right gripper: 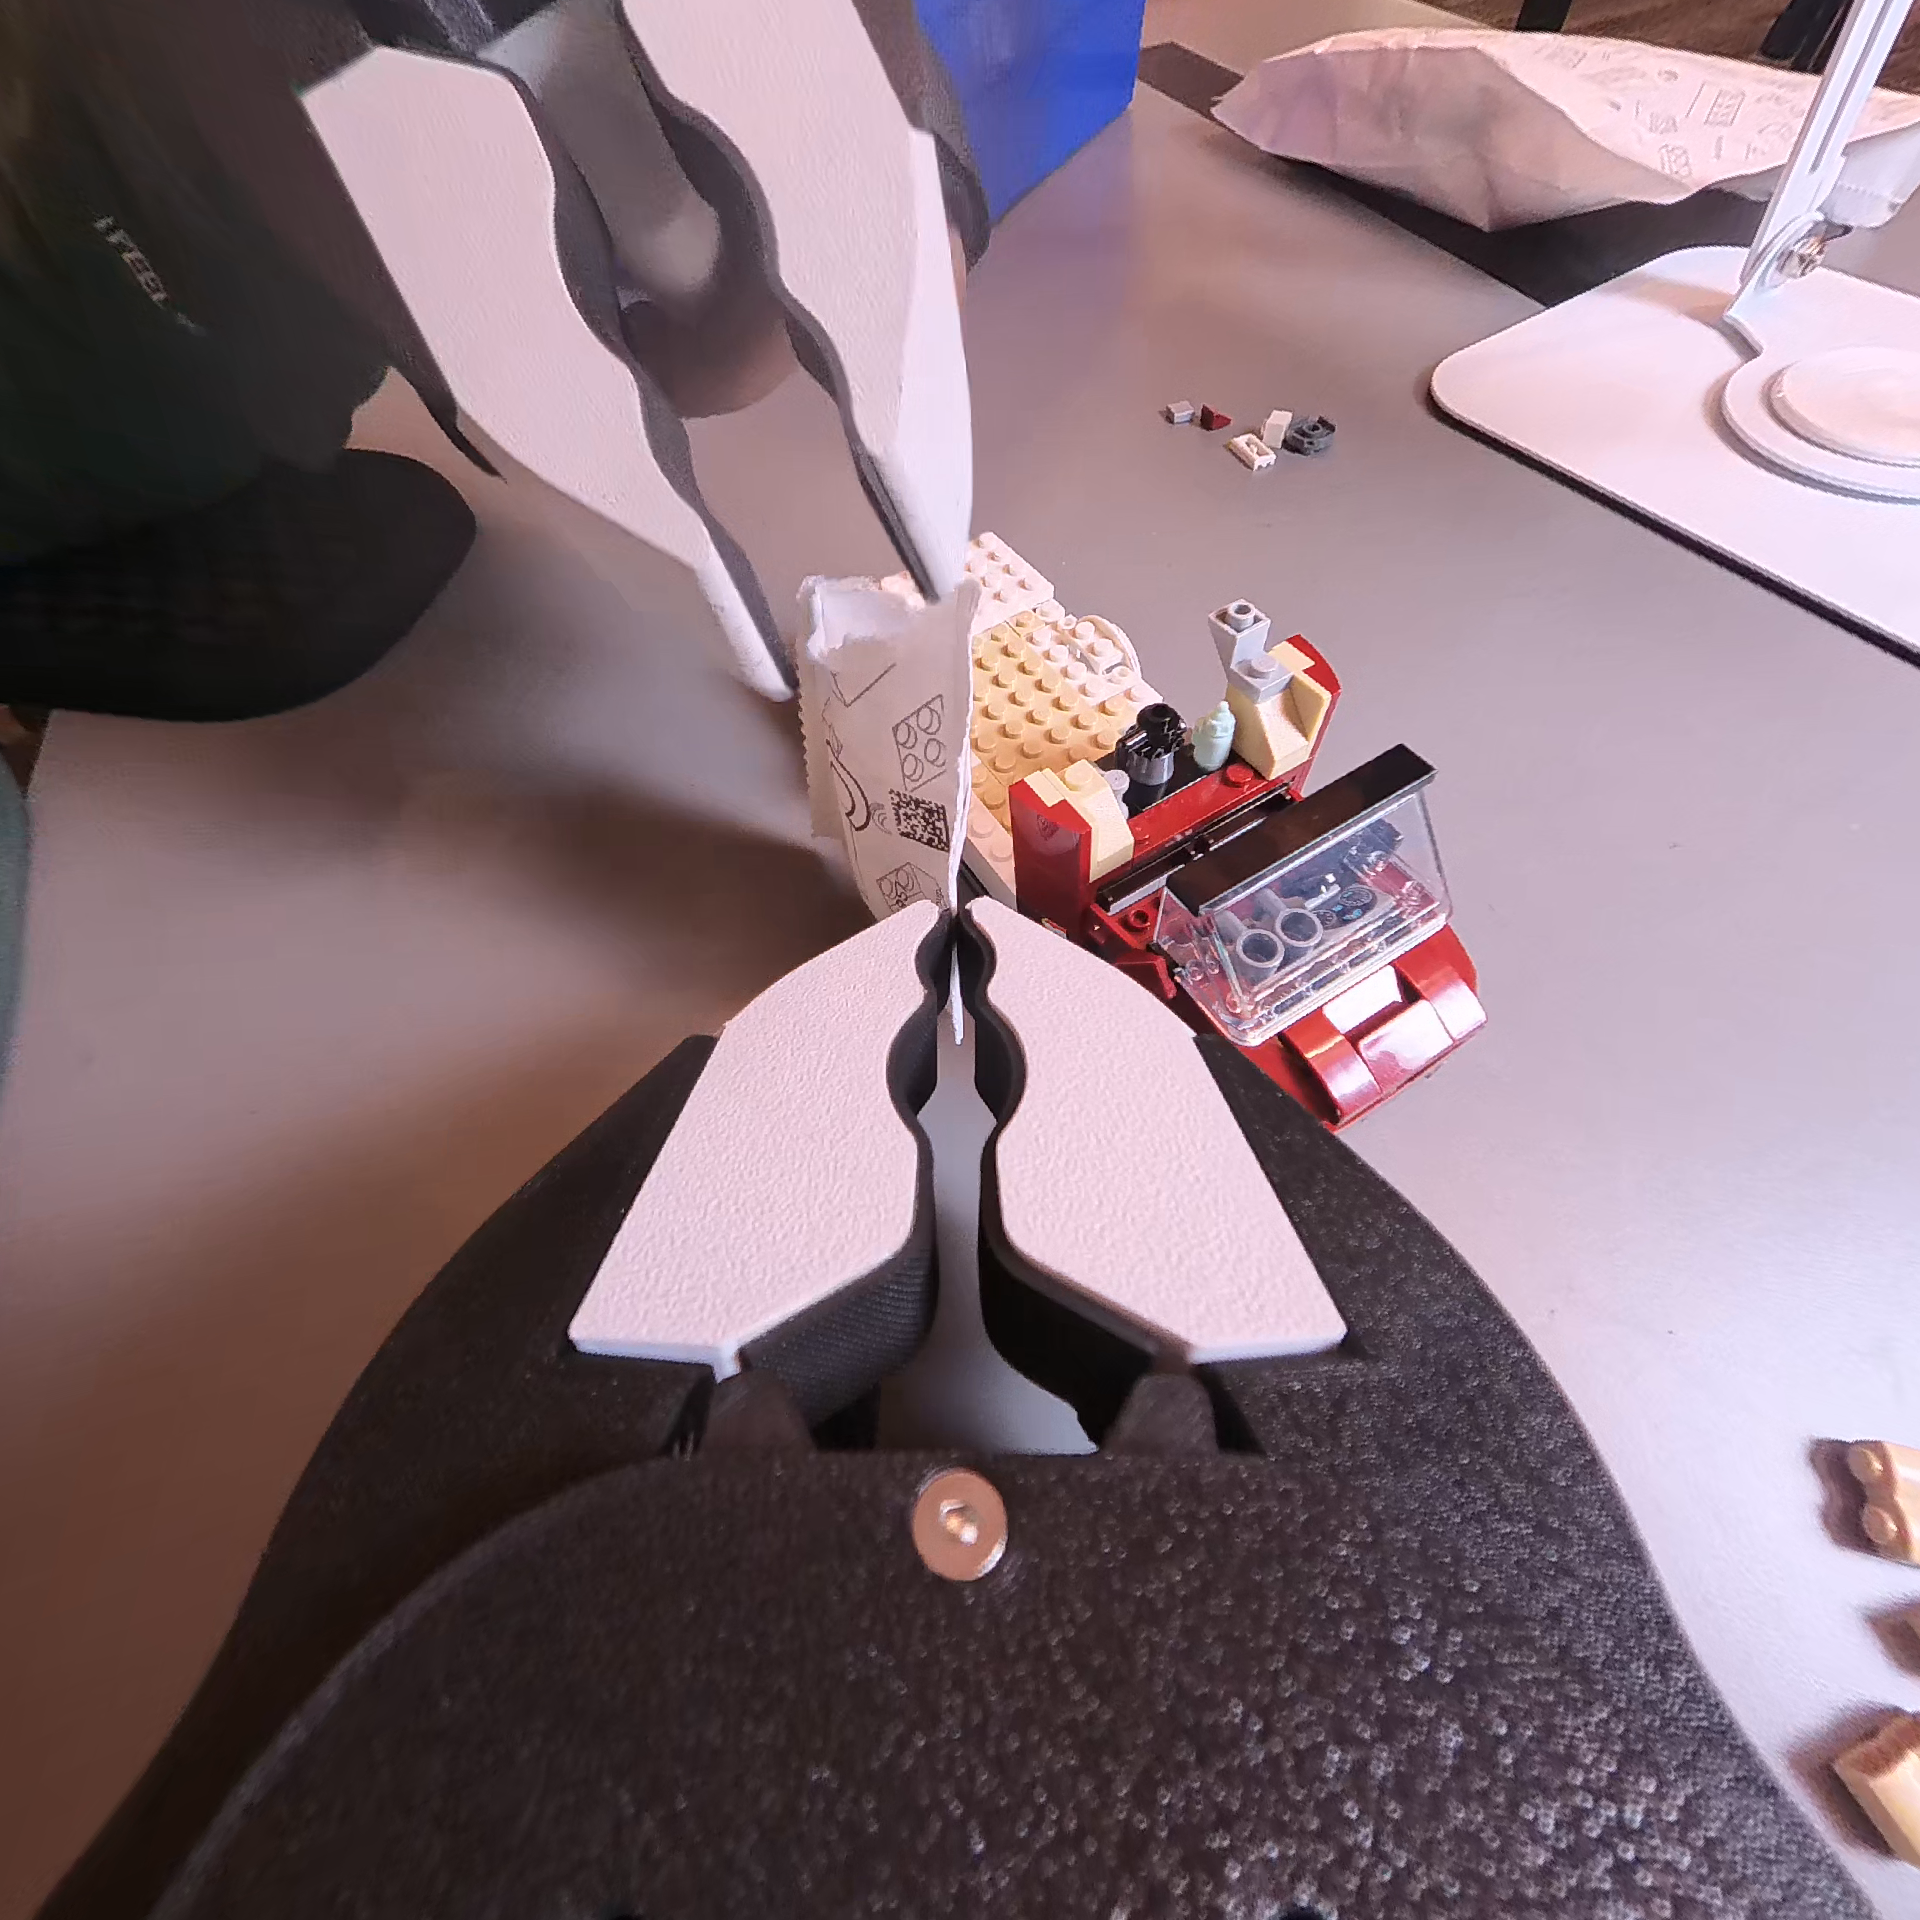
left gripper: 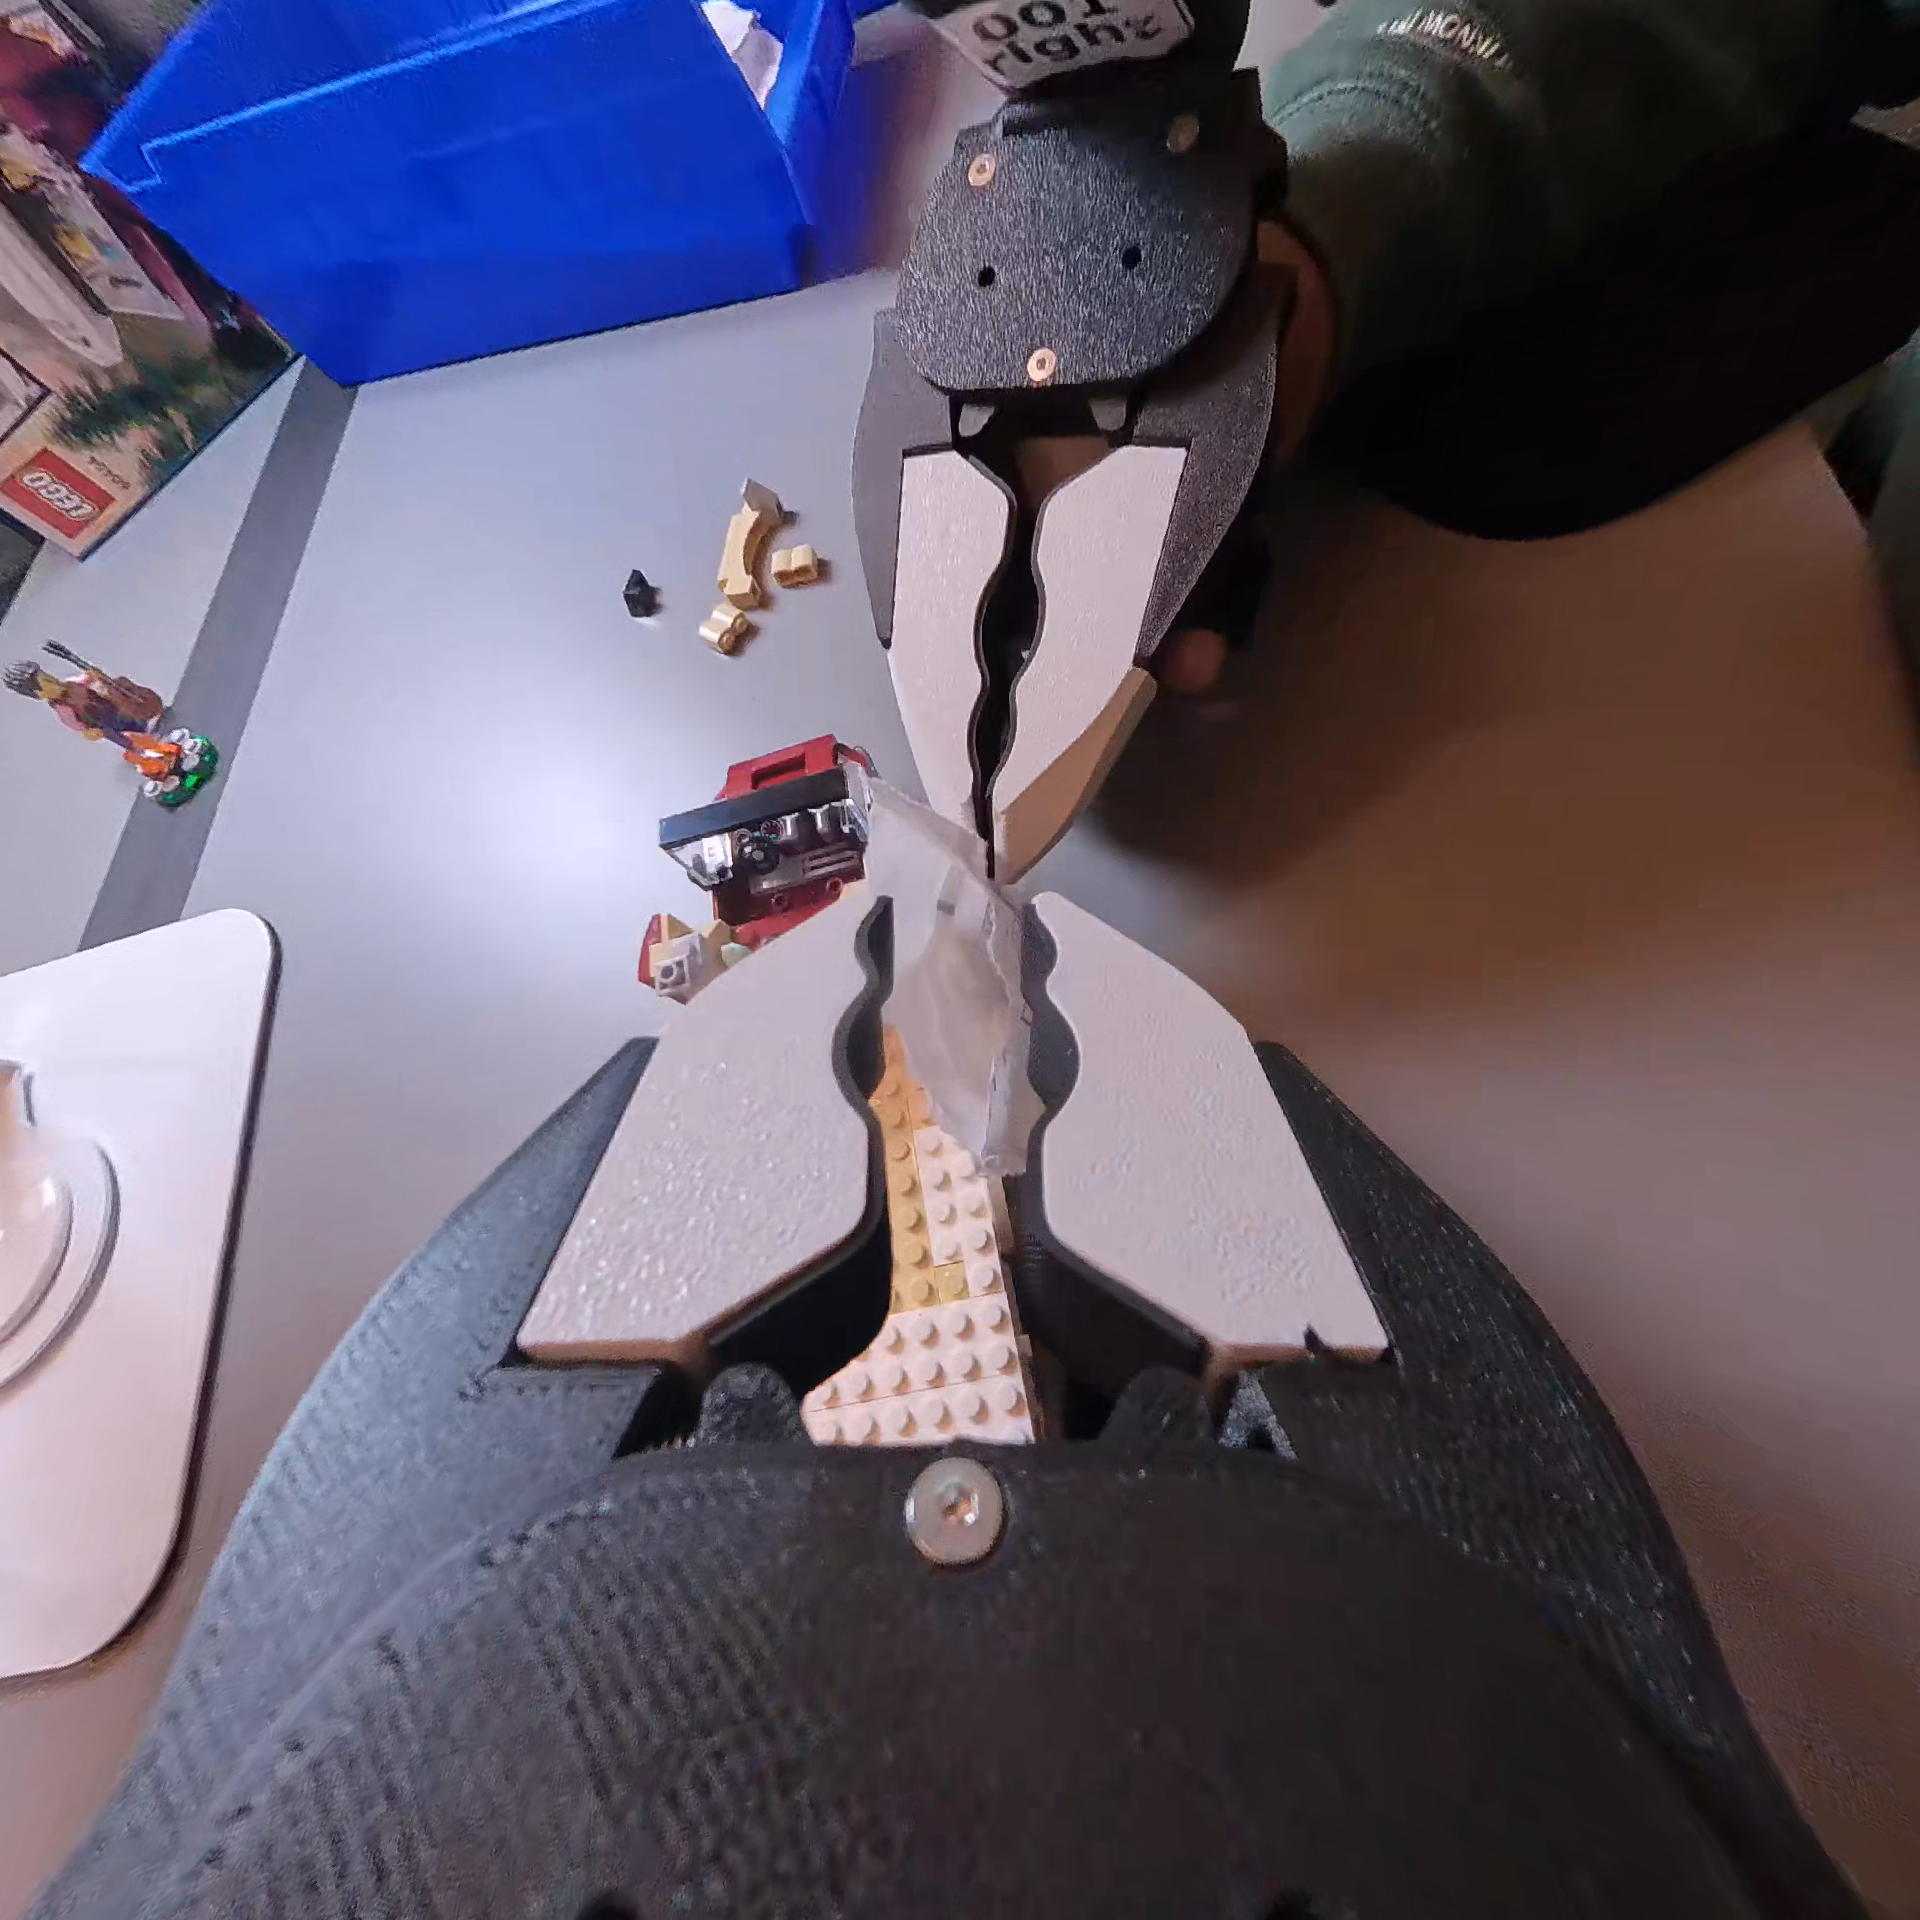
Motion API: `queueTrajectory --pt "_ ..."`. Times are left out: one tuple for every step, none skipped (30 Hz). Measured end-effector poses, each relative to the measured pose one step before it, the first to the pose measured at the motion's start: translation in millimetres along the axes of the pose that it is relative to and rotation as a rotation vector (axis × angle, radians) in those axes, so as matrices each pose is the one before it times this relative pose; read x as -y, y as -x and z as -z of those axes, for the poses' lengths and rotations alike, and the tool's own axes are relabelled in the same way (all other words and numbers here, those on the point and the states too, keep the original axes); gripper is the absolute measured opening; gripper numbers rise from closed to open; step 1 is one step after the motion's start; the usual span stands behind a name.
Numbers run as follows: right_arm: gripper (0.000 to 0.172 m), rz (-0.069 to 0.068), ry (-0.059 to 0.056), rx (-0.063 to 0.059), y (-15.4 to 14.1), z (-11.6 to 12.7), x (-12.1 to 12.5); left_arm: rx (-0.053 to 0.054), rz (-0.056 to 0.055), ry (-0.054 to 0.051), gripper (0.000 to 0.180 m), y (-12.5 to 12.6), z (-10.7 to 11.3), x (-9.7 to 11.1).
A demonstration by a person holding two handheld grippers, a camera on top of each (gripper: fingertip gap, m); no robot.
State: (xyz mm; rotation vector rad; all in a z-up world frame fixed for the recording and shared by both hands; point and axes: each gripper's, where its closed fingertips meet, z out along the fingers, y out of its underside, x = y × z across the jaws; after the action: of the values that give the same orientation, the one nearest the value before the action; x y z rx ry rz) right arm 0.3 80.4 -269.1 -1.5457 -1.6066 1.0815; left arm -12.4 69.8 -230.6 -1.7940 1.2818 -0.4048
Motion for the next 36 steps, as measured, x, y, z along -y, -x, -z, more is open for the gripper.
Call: queueTrajectory --pt "0.001 0.0006 -0.0003 -0.0003 -0.06 0.11 0.09 -0.0157 0.0119 0.0014 0.025 -1.95 -0.53 -1.58" --pt "0.001 0.0001 0.0007 -0.0005 -0.08 -0.09 -0.13 -0.0152 0.0080 0.0001 0.026 -2.38 0.21 -0.68" --pt "0.001 -0.0009 0.0006 -0.0001 -0.15 0.03 -0.17 -0.0069 -0.0034 0.0069 0.028 -1.37 1.02 -1.11" --pt "0.001 -0.0015 -0.0002 0.0004 -0.24 -0.01 -0.05 0.0093 -0.0104 0.0090 0.029 1.32 2.37 -1.26" --pt "0.001 -0.0011 -0.0005 0.0002 -0.18 0.09 0.04 0.0180 -0.0013 0.0094 0.030 3.64 4.23 -1.86" --pt "0.001 -0.0004 0.0000 -0.0001 -0.17 0.11 -0.03 0.0323 0.0167 0.0197 0.030 8.02 6.38 -4.40" --pt "0.001 -0.0001 0.0000 -0.0002 -0.01 0.09 -0.04 0.0589 0.0382 0.0286 0.028 14.57 8.29 -8.05" --pt "0.001 0.0002 -0.0002 -0.0003 -0.13 0.13 0.07 0.0744 0.0666 0.0415 0.027 20.03 8.16 -13.00" --pt "0.001 0.0002 0.0003 0.0001 0.10 -0.08 0.01 0.0730 0.0819 0.0504 0.029 22.68 5.51 -17.44" --pt "0.001 -0.0004 0.0011 0.0012 0.15 -0.27 -0.19 0.0754 0.0852 0.0546 0.033 24.68 1.40 -21.00" --pt "0.001 -0.0005 0.0013 0.0015 0.19 -0.22 -0.12 0.0848 0.0894 0.0508 0.036 26.37 -3.04 -21.63" --pt "0.001 0.0003 0.0004 0.0007 0.16 -0.11 -0.10 0.0778 0.0968 0.0319 0.038 23.97 -6.87 -18.34" --pt "0.001 0.0008 -0.0003 -0.0001 0.13 0.04 -0.01 0.0482 0.0951 0.0260 0.039 17.61 -8.46 -15.04" --pt "0.001 0.0008 -0.0006 -0.0005 0.01 0.17 0.07 0.0134 0.0698 0.0206 0.041 10.48 -7.87 -10.86" --pt "0.001 0.0004 -0.0006 -0.0002 0.06 0.08 0.12 0.0097 0.0459 0.0153 0.043 7.93 -6.29 -7.09" --pt "0.001 -0.0002 0.0000 0.0002 -0.05 0.10 -0.04 0.0144 0.0188 0.0119 0.044 6.53 -4.31 -3.99" --pt "0.001 -0.0012 0.0006 0.0008 -0.03 -0.07 -0.11 0.0182 0.0010 0.0089 0.043 5.33 -2.40 -2.27" --pt "0.001 -0.0016 0.0003 0.0010 -0.05 0.06 -0.03 -0.0006 0.0039 -0.0136 0.038 2.01 -0.66 2.34" --pt "0.001 -0.0014 -0.0002 0.0009 0.00 -0.03 -0.05 -0.0116 -0.0059 0.0058 0.035 -0.25 -1.27 -0.34" --pt "0.001 -0.0013 -0.0001 0.0009 0.00 -0.07 0.07 -0.0155 -0.0028 -0.0076 0.031 -1.20 -1.09 1.25" --pt "0.001 -0.0013 0.0005 0.0011 -0.06 0.03 -0.14 -0.0113 -0.0029 -0.0038 0.026 -1.21 -0.90 0.45" --pt "0.001 -0.0012 0.0005 0.0010 0.11 -0.08 -0.11 -0.0128 -0.0064 -0.0004 0.020 -1.95 -0.47 0.16" --pt "0.001 -0.0006 0.0002 0.0006 0.02 0.02 -0.02 -0.0055 -0.0100 0.0006 0.016 -1.34 -0.28 0.24" --pt "0.001 0.0003 0.0002 0.0003 0.11 0.00 -0.04 0.0043 -0.0085 0.0026 0.011 0.12 -0.17 -0.14" --pt "0.001 0.0009 0.0008 0.0000 0.11 -0.10 -0.16 0.0065 -0.0084 0.0026 0.008 0.70 -0.05 -0.14" --pt "0.001 0.0015 0.0011 -0.0001 0.17 -0.05 -0.10 -0.0011 0.0001 0.0022 0.008 0.02 -0.03 -0.10" --pt "0.001 0.0018 0.0006 -0.0002 0.23 -0.01 -0.10 -0.0015 -0.0016 0.0023 0.008 0.10 0.05 -0.04" --pt "0.001 0.0018 0.0002 -0.0004 0.12 0.02 0.05 0.0039 -0.0136 0.0025 0.008 0.35 0.67 -0.43" --pt "0.001 0.0016 -0.0003 -0.0006 0.22 0.01 -0.02 -0.0031 -0.0278 -0.0090 0.008 -2.10 1.59 1.44" --pt "0.001 0.0011 -0.0006 -0.0006 0.06 0.06 0.12 -0.0360 -0.0421 -0.0538 0.008 -9.40 4.52 9.12" --pt "0.001 0.0000 -0.0004 -0.0006 -0.07 -0.03 0.05 -0.0664 -0.0497 -0.0836 0.008 -16.98 7.56 15.71" --pt "0.001 -0.0015 -0.0001 0.0000 -0.21 -0.10 -0.02 -0.0744 -0.0508 -0.0841 0.008 -20.59 8.17 19.11" --pt "0.001 -0.0025 -0.0003 0.0004 -0.16 0.03 0.05 -0.0781 -0.0564 -0.0756 0.008 -23.42 7.15 20.66" --pt "0.001 -0.0024 -0.0010 0.0001 -0.32 -0.05 0.06 -0.0796 -0.0582 -0.0686 0.008 -25.13 4.66 21.16" --pt "0.001 -0.0016 -0.0013 -0.0002 -0.19 0.08 0.22 -0.0634 -0.0525 -0.0560 0.008 -23.07 1.19 19.61" --pt "0.001 -0.0005 -0.0011 -0.0002 -0.09 0.02 0.10 -0.0538 -0.0471 -0.0328 0.008 -20.68 -2.26 15.19"
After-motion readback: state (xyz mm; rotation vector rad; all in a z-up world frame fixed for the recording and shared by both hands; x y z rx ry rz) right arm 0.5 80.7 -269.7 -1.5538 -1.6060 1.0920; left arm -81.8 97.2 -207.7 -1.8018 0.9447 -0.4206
